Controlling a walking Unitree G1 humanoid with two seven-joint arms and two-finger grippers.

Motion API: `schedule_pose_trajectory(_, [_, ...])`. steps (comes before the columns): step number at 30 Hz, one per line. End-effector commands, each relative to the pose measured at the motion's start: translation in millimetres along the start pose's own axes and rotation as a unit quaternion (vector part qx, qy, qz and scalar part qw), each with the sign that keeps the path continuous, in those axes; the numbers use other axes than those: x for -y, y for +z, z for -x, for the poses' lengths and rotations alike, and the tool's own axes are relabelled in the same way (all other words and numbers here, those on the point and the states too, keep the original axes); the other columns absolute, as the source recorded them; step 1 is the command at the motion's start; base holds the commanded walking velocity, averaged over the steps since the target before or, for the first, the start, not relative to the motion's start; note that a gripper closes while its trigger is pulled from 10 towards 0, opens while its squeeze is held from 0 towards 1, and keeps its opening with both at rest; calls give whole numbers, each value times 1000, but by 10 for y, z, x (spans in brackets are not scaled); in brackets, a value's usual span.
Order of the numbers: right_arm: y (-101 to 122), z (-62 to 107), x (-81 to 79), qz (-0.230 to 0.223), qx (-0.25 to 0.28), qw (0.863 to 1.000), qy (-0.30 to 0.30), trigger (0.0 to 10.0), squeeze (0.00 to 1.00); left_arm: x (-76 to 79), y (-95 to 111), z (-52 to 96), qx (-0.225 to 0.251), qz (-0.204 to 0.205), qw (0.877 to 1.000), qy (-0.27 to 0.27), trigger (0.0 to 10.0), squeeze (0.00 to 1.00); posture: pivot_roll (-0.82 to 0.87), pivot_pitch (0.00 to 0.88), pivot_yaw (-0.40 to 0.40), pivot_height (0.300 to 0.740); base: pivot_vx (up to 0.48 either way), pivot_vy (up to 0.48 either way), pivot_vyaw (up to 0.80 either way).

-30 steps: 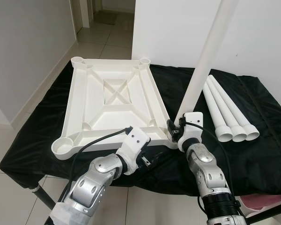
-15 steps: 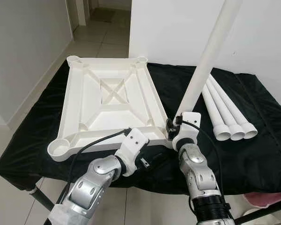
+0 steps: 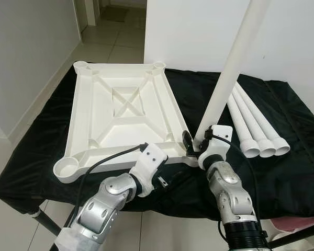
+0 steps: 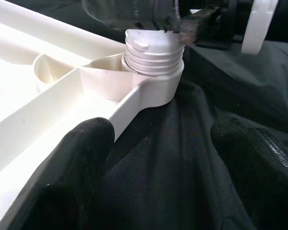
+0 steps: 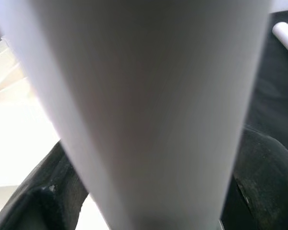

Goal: Building children table

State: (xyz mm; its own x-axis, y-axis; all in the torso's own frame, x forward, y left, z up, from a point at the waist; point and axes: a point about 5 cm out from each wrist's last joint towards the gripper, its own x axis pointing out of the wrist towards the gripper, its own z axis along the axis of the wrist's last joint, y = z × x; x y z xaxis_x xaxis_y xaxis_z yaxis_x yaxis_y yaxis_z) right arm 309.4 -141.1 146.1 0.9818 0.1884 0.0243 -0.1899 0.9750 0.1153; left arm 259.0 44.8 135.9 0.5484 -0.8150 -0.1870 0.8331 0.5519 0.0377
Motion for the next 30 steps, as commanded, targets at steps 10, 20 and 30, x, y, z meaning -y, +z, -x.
schedule_pose_trajectory(10, [-21,-14,144,88,-15,979,183,10000,0,19,21,-40,1,-9,1000,-16,10000,0,-1,4,-55,740,0,0,0])
schedule_pose_trajectory(20, [-85,-79,258,126,-36,963,235,6706,0,9,12,-32,-1,-11,1000,-14,10000,0,6,0,-55,740,0,0,0])
schedule_pose_trajectory(30, [-113,-119,331,136,-45,952,271,0,0,17,20,-42,1,-12,1000,-15,10000,0,9,1,-58,740,0,0,0])
